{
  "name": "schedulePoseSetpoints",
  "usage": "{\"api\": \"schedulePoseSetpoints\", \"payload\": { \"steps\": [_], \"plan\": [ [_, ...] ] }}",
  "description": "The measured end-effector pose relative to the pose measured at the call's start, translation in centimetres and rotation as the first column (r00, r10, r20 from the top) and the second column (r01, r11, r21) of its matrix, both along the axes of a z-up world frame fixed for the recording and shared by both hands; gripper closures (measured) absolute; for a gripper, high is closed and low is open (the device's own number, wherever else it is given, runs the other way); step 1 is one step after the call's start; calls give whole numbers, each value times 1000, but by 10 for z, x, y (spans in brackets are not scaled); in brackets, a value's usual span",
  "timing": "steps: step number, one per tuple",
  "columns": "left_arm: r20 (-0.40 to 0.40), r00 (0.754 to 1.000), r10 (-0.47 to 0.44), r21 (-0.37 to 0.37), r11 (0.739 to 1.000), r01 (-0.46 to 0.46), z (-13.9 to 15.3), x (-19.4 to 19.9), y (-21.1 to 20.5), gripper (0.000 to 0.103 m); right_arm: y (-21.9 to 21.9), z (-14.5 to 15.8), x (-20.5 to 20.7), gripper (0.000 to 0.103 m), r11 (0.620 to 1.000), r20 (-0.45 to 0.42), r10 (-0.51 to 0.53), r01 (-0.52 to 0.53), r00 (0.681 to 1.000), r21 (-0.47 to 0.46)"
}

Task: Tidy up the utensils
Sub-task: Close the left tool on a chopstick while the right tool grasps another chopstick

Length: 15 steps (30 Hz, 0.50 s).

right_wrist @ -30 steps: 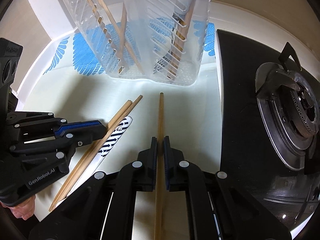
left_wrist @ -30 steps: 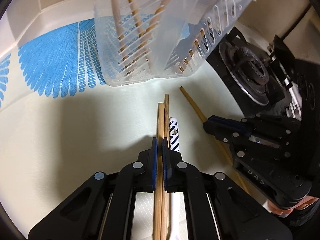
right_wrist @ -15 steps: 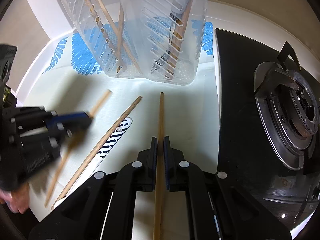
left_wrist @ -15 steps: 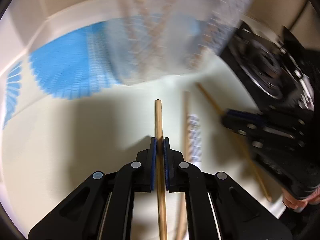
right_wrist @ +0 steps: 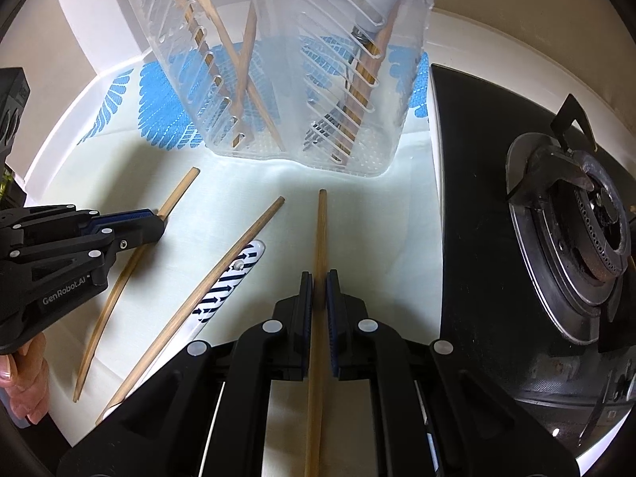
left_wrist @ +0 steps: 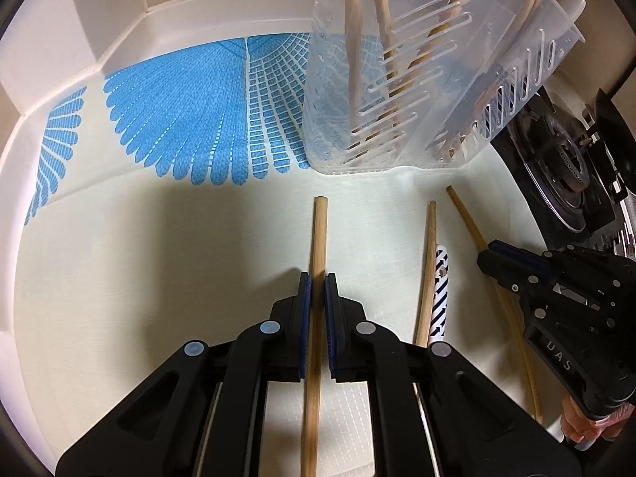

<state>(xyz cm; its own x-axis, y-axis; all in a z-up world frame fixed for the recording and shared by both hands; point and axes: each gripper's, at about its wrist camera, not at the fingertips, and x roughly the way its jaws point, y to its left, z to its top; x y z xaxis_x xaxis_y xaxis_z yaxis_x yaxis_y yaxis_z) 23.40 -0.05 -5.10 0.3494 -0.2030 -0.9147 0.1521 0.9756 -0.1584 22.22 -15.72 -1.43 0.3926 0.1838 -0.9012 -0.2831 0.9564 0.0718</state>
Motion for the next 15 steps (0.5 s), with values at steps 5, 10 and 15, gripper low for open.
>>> {"api": "schedulePoseSetpoints", "payload": {
  "steps": [5, 10, 15],
  "plan": [
    [-11, 1000, 25, -15, 1000, -25, 0, 1, 5, 96, 3, 0, -1, 96, 1000, 6, 1, -1, 1000, -6],
    [-29, 998, 63, -55, 996, -65, -1, 3, 18, 96, 5, 1, 1, 96, 1000, 2, 1, -1, 1000, -7],
    [-20, 999, 49, -35, 998, -50, 0, 6, 17, 96, 7, 1, 3, 96, 1000, 7, 8, -8, 1000, -17]
  ]
}}
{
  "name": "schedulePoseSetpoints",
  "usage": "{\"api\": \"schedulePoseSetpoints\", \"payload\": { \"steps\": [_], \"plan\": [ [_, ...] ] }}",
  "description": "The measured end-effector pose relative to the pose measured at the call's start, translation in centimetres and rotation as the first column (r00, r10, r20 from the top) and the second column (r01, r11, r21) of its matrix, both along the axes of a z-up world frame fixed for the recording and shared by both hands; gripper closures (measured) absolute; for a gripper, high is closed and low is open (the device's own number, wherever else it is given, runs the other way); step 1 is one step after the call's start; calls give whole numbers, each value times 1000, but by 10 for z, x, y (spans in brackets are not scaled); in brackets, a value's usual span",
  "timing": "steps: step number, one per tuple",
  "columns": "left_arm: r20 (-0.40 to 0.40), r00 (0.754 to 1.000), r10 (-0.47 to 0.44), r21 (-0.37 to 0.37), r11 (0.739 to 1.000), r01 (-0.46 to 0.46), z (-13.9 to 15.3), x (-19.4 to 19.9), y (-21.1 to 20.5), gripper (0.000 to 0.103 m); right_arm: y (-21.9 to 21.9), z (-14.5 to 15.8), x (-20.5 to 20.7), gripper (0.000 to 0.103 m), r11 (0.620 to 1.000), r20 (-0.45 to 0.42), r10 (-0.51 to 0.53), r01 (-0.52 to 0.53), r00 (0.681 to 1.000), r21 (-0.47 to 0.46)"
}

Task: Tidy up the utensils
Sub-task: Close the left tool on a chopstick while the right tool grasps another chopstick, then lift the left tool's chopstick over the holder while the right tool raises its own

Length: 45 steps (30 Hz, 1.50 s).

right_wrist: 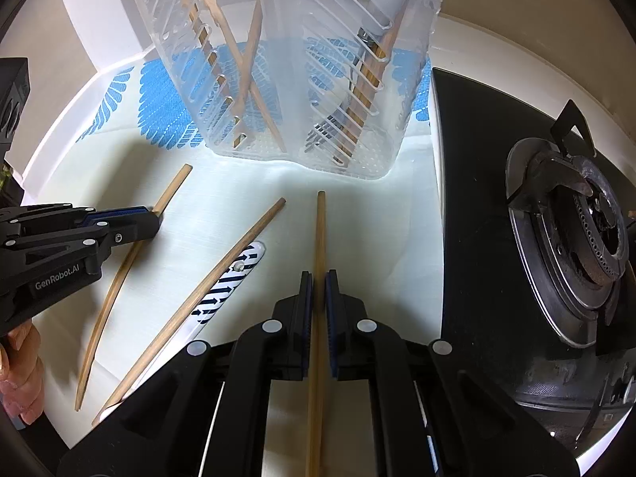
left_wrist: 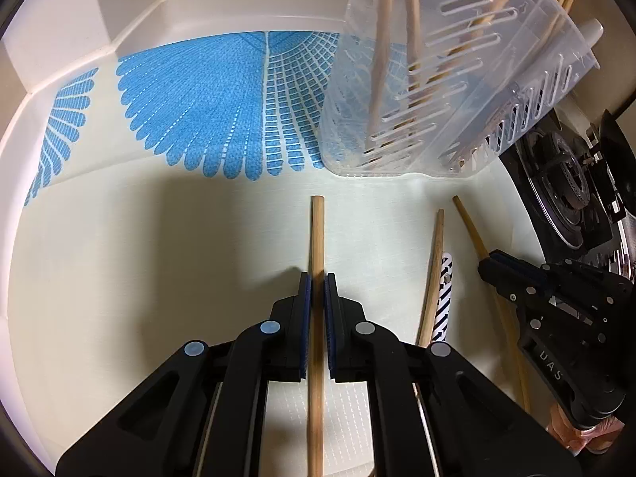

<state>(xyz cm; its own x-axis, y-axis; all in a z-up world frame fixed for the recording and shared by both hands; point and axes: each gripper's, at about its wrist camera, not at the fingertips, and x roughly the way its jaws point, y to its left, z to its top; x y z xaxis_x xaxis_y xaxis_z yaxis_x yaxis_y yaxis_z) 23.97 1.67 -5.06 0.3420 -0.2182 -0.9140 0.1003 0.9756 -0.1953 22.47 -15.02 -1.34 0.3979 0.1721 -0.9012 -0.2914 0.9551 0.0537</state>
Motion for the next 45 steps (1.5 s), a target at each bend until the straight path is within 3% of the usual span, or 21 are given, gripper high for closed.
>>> {"api": "schedulePoseSetpoints", "payload": {
  "steps": [14, 19, 27, 35, 40, 45],
  "plan": [
    [22, 1000, -3, 54, 999, 2, 4, -11, -28, 96, 7, 0, -3, 97, 999, 12, 22, -22, 1000, -25],
    [11, 1000, 11, 22, 1000, -11, 5, -12, -27, 97, 4, 8, -5, 97, 1000, 35, 22, -22, 999, -19],
    [32, 999, 27, -62, 998, -25, 22, -17, -16, 97, -8, 38, -14, 97, 996, 71, 30, -36, 997, 84],
    [171, 985, 7, -173, 985, 23, 71, -35, -11, 97, -24, 84, -28, 97, 976, 169, 28, -64, 985, 207],
    [286, 958, -8, -172, 983, 59, 102, -49, -12, 97, -29, 116, -41, 97, 976, 301, 26, -90, 953, 200],
    [374, 927, -25, -104, 992, 69, 125, -60, -13, 97, -29, 131, -49, 97, 982, 387, 27, -97, 922, 162]
  ]
}}
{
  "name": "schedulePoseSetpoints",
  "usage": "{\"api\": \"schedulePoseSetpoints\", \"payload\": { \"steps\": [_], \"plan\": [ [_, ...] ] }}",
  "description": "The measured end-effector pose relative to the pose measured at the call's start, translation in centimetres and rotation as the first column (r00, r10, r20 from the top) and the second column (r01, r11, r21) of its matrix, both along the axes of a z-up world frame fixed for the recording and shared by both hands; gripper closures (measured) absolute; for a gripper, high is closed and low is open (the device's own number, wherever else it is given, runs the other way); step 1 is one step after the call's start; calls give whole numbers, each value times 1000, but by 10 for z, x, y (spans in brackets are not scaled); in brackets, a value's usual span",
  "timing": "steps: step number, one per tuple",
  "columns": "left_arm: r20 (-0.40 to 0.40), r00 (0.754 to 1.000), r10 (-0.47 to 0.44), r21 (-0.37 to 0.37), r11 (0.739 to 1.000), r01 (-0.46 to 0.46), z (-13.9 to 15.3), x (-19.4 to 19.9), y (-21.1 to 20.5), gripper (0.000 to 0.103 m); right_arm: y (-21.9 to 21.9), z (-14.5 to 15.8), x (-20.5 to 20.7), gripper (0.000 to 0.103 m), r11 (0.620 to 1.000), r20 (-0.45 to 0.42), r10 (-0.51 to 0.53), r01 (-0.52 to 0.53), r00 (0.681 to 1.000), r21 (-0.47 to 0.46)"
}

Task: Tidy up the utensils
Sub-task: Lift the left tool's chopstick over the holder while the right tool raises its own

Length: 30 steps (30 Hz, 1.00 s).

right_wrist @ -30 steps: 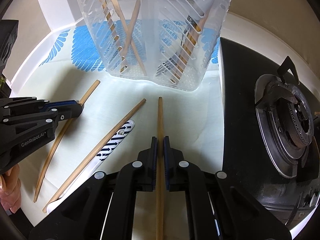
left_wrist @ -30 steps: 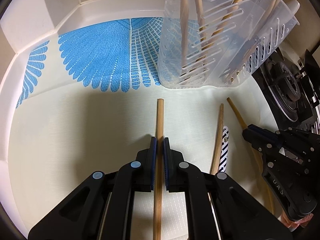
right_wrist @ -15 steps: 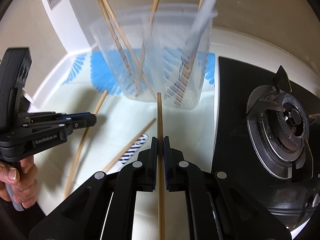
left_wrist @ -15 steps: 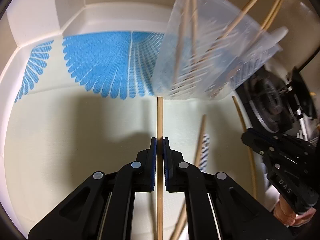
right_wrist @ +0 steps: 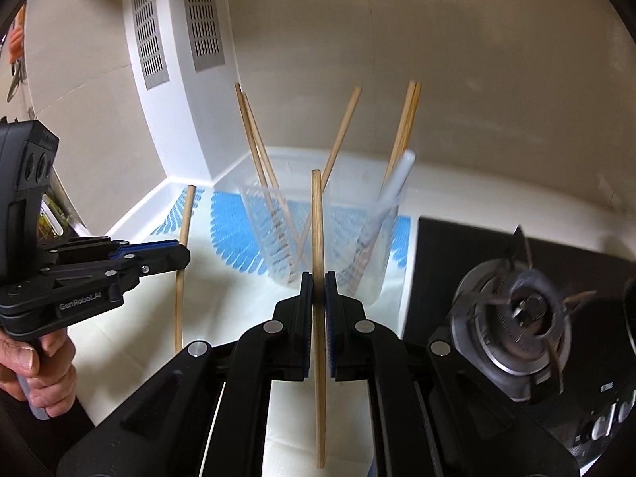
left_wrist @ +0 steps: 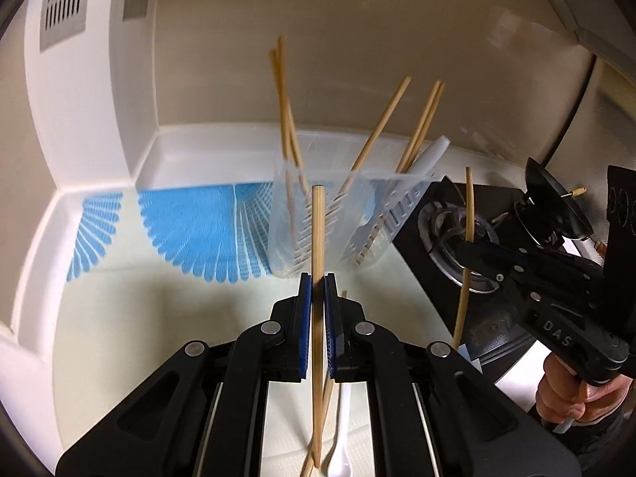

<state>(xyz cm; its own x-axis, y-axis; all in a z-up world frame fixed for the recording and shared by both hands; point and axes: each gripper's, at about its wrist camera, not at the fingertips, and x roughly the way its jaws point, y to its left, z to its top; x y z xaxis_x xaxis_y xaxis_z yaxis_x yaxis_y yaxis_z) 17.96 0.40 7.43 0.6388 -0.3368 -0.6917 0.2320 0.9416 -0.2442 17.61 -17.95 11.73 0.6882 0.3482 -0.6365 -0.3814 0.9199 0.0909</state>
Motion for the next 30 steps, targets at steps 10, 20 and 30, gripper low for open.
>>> {"api": "schedulePoseSetpoints", "payload": {
  "steps": [10, 20, 30],
  "plan": [
    [125, 992, 15, 42, 999, -20, 33, -21, -3, 97, -4, 27, -17, 97, 1000, 128, -18, 15, 992, 24],
    [190, 981, 31, 36, 999, -39, 52, -35, -4, 97, -3, 35, -21, 97, 999, 155, -35, 30, 987, 34],
    [191, 981, 44, 36, 998, -51, 57, -36, -4, 97, -10, 34, -16, 97, 998, 127, -56, 51, 990, 42]
  ]
}}
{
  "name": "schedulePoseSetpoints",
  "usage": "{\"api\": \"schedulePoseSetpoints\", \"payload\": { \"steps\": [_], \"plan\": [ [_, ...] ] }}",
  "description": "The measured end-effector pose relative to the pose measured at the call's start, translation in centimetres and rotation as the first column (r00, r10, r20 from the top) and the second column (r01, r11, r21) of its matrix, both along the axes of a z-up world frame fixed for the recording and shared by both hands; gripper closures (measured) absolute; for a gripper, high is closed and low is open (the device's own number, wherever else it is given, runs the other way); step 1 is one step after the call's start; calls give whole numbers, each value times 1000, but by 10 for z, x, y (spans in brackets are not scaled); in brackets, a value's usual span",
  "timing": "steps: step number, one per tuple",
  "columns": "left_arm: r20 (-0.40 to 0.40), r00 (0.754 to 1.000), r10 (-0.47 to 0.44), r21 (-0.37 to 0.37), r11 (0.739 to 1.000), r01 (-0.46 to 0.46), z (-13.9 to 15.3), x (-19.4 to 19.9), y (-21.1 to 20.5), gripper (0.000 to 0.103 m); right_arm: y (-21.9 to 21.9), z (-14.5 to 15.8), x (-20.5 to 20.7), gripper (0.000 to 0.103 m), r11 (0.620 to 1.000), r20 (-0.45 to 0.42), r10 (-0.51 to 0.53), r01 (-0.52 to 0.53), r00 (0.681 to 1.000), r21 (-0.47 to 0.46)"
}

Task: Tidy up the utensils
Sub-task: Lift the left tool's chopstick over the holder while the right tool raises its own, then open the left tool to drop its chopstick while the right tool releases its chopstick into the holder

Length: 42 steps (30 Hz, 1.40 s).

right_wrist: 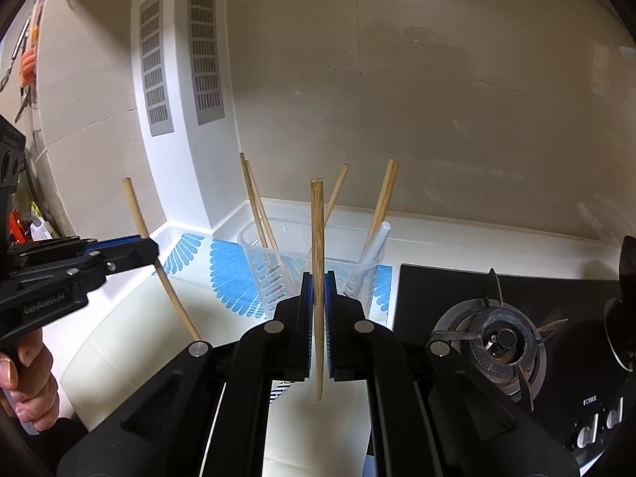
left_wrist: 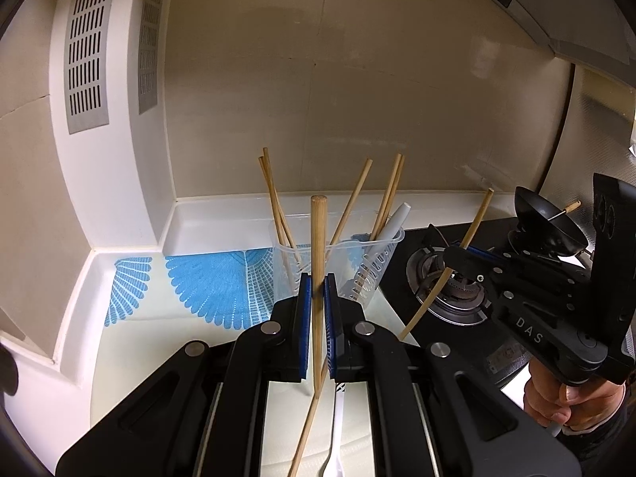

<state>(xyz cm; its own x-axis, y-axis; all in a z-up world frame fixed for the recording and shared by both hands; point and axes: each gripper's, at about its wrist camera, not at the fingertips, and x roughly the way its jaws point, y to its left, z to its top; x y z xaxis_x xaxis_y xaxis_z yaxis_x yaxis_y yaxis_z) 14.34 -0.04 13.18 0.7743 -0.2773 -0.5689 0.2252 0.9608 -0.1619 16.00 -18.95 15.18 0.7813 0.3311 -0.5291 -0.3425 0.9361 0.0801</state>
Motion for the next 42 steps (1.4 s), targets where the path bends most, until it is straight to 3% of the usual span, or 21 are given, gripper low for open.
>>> {"api": "schedulePoseSetpoints", "payload": {
  "steps": [4, 7, 9, 12, 18, 22, 28, 35, 42],
  "plan": [
    [1, 1000, 17, -22, 1000, -17, 13, 3, 6, 97, -11, 10, 11, 97, 998, -64, -25, 29, 998, 55],
    [-21, 1000, 23, -55, 998, -24, 22, 11, 13, 97, -15, 26, 17, 97, 997, -71, -41, 45, 997, 63],
    [-18, 999, 30, -38, 999, -31, 33, 17, 14, 97, -16, 39, 22, 97, 996, -68, -45, 50, 997, 71],
    [7, 1000, 19, -9, 1000, -19, 55, 23, 10, 97, -15, 64, 30, 97, 995, -39, -45, 48, 998, 85],
    [71, 997, 11, -19, 1000, -10, 108, 44, 10, 97, -11, 121, 51, 97, 994, 57, -40, 34, 998, 105],
    [126, 992, 26, -43, 999, -21, 127, 66, 9, 97, -11, 134, 65, 97, 993, 106, -58, 46, 993, 113],
    [55, 998, 42, -93, 995, -36, 88, 107, 4, 97, 2, 99, 83, 98, 995, 79, -49, 42, 996, 91],
    [-55, 998, 13, -60, 998, -16, 43, 137, -9, 97, 19, 59, 112, 98, 999, -21, -39, 39, 999, 9],
    [-131, 991, -14, -81, 997, 3, 12, 149, -17, 97, 27, 32, 124, 95, 999, -113, -37, 35, 993, -21]
  ]
}}
